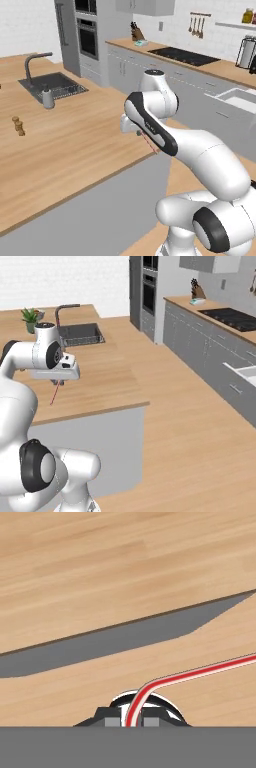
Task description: Take a straw from the drawer in front and place it inside the glass cup on the dining counter.
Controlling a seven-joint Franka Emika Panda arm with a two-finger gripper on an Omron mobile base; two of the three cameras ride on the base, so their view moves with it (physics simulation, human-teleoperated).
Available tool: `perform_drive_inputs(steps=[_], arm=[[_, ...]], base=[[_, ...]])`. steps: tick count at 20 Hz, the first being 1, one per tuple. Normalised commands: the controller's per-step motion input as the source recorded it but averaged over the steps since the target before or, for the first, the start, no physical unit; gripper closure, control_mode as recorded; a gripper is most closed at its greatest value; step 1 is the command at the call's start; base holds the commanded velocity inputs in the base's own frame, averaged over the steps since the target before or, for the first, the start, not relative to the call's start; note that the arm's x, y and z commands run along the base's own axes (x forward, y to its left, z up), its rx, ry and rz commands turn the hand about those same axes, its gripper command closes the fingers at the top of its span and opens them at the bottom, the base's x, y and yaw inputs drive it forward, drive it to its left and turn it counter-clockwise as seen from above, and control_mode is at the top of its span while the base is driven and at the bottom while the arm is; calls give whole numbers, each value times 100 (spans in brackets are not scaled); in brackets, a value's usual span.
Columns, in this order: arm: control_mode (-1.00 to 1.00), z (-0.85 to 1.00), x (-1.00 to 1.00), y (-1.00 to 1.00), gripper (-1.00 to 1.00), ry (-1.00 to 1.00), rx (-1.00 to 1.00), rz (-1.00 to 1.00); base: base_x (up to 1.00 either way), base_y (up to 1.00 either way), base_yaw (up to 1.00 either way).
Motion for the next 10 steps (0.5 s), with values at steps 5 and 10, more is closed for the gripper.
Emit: perform_drive_inputs(steps=[5, 10], arm=[[100, 0, 0, 0, 100, 0, 0, 0], [100, 0, 0, 0, 100, 0, 0, 0]], base=[[-29, 100, 2], [-25, 100, 1]])
